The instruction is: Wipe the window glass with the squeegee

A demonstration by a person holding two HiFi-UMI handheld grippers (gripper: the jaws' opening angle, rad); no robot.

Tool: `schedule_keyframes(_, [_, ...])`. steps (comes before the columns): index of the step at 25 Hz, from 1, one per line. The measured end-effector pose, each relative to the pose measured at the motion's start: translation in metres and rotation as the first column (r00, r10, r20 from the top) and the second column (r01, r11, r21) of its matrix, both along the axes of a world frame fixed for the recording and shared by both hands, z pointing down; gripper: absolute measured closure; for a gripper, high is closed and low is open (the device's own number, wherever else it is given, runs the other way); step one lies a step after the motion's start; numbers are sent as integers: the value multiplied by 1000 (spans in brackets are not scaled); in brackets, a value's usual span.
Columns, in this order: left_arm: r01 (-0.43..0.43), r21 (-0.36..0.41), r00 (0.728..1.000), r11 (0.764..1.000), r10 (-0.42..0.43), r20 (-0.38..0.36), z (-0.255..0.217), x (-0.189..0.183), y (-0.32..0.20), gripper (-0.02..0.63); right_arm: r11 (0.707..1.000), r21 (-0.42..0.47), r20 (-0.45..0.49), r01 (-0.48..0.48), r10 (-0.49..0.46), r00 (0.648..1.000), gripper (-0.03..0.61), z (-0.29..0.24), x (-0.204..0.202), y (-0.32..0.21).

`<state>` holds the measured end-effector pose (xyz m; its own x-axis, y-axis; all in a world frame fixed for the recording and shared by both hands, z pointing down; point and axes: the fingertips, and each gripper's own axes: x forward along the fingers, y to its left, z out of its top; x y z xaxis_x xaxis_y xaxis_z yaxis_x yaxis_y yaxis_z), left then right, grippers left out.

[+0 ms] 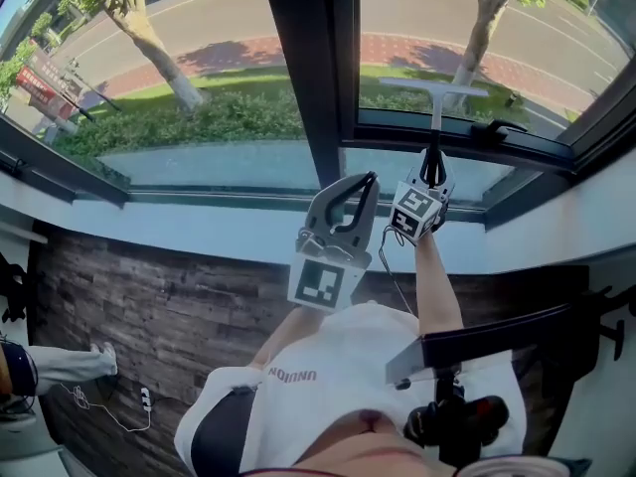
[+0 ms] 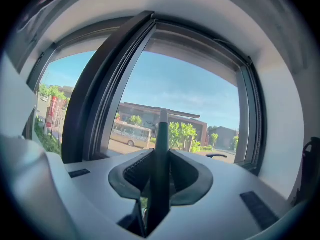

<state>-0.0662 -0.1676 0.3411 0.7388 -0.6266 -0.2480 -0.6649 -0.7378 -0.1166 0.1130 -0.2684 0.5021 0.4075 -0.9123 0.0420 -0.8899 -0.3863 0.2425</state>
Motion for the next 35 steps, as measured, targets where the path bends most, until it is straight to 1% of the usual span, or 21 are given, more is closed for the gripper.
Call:
schedule_keyframes(2, [-32, 4, 999, 999, 32, -21, -1, 6, 1, 618, 995, 93, -18, -20, 22, 1000, 486, -41, 11, 2])
schedule_keyframes(4, [-67, 0, 997, 998, 67, -34, 1, 11, 4, 618, 984, 176, -39, -34, 41, 998, 486, -81, 22, 6])
schedule_keyframes(7, [-114, 4, 993, 993, 114, -20, 7, 20, 11, 618, 958, 284, -53, -41, 58, 997, 486, -139, 43, 12])
schedule_keyframes(11, [-151, 11, 989, 988, 151, -2, 12, 36, 11, 618, 916, 399, -30, -49, 66, 997, 486, -220, 84, 14])
schedule_keyframes(14, [-161, 27, 987, 987, 161, 6, 13, 52, 12, 618, 888, 456, -40, -51, 78, 996, 486, -272, 113, 14])
schedule_keyframes(17, [-153, 24, 988, 988, 153, -1, 7, 70, 9, 618, 870, 491, -79, -44, 94, 992, 486, -325, 137, 12])
schedule_keyframes(20, [-143, 41, 990, 989, 143, 6, -5, 99, 6, 618, 864, 503, -102, -33, 97, 990, 486, -375, 162, 7])
schedule_keyframes(22, [-133, 66, 991, 989, 133, 6, -18, 122, 5, 618, 859, 512, -126, -6, 82, 989, 486, -407, 180, -1])
schedule_keyframes(25, [-105, 63, 994, 992, 107, -31, -30, 145, 2, 619, 840, 540, -180, 52, 55, 982, 486, -450, 192, -11])
schedule_keyframes(26, [-93, 63, 995, 994, 95, -34, -28, 149, 3, 618, 836, 544, -189, 66, 46, 981, 486, -457, 191, -13])
schedule_keyframes(27, [-80, 66, 996, 995, 82, -32, -25, 151, 4, 618, 839, 540, -181, 68, 37, 983, 486, -457, 192, -15])
schedule_keyframes(29, [-53, 77, 998, 996, 56, -30, -19, 157, 7, 618, 855, 516, -136, 55, 18, 990, 486, -448, 197, -21])
schedule_keyframes(30, [-40, 81, 999, 996, 43, -34, -18, 161, 9, 618, 856, 513, -135, 65, 5, 991, 486, -446, 198, -24])
schedule_keyframes(33, [-7, 72, 998, 997, 11, -56, -16, 171, 14, 618, 825, 543, -225, 155, -36, 974, 486, -459, 188, -29])
schedule_keyframes(35, [9, 79, 999, 997, -7, -34, -15, 174, 16, 618, 818, 547, -241, 178, -50, 969, 486, -459, 186, -32])
